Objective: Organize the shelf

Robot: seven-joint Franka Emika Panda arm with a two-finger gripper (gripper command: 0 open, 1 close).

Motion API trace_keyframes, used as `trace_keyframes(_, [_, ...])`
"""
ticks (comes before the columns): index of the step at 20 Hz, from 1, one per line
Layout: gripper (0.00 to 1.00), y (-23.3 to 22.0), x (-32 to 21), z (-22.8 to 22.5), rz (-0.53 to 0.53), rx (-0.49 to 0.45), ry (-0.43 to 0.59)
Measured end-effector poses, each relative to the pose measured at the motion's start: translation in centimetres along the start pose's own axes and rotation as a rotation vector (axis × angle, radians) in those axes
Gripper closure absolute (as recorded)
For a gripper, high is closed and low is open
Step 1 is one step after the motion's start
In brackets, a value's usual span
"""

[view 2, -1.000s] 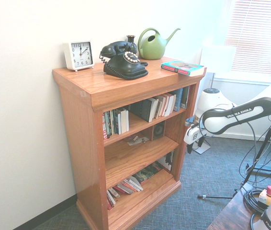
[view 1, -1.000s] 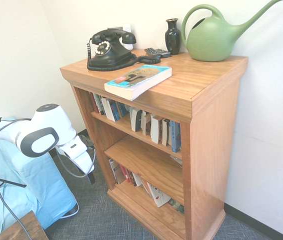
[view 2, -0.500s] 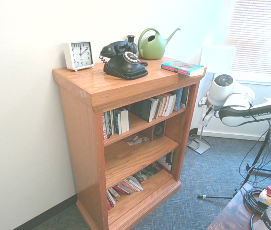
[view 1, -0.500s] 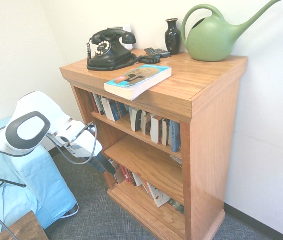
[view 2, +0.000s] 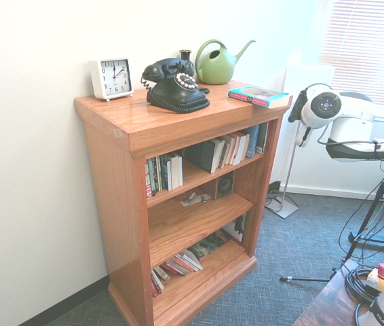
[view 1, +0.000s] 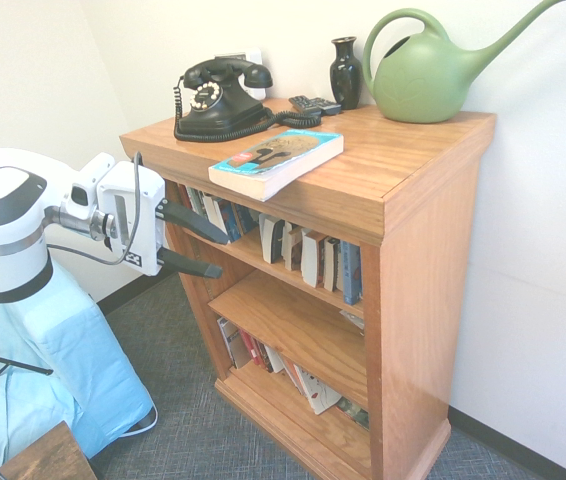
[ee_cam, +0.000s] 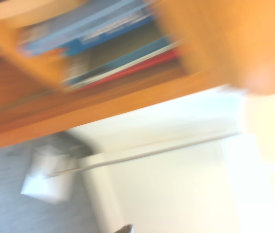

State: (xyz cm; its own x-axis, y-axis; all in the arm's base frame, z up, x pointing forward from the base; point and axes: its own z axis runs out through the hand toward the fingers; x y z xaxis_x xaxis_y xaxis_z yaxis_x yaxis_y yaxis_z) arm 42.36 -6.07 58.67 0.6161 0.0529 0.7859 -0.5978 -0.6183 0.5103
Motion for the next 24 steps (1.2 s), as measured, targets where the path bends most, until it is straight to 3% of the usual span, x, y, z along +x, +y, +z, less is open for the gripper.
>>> trace_keyframes(4, [0.00, -1.7, 1.0, -1.6, -0.072, -0.009, 0.125])
trace_keyframes(10, [0.00, -2.9, 1.9, -1.8, -0.125, -0.018, 0.214])
trace_keyframes(24, [0.00, -6.9, 5.9, -1.7, -0.148, -0.001, 0.264])
